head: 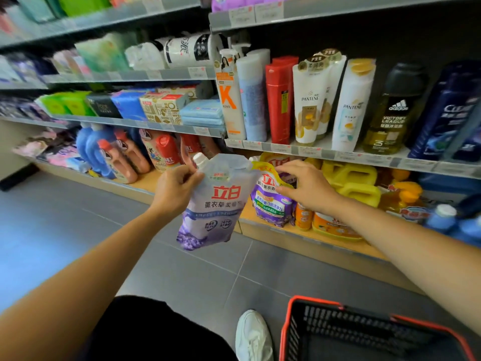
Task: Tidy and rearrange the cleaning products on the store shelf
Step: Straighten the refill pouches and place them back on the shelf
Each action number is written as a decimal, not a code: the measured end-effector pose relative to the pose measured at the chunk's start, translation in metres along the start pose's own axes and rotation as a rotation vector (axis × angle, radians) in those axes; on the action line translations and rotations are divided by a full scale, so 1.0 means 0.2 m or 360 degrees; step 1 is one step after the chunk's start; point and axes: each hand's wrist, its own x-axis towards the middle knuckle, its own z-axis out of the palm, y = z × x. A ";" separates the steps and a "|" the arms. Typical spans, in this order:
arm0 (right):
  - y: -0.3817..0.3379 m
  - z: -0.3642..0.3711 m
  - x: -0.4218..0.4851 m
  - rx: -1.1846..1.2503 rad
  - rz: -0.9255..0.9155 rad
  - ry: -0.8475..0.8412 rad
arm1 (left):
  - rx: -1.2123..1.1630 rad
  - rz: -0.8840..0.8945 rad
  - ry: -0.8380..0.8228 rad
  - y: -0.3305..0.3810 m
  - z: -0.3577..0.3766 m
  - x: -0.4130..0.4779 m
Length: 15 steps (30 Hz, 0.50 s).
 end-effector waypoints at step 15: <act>-0.14 -0.56 -0.53 0.0306 0.0099 -0.0171 | -0.0465 0.0497 -0.0724 0.68 0.37 -0.36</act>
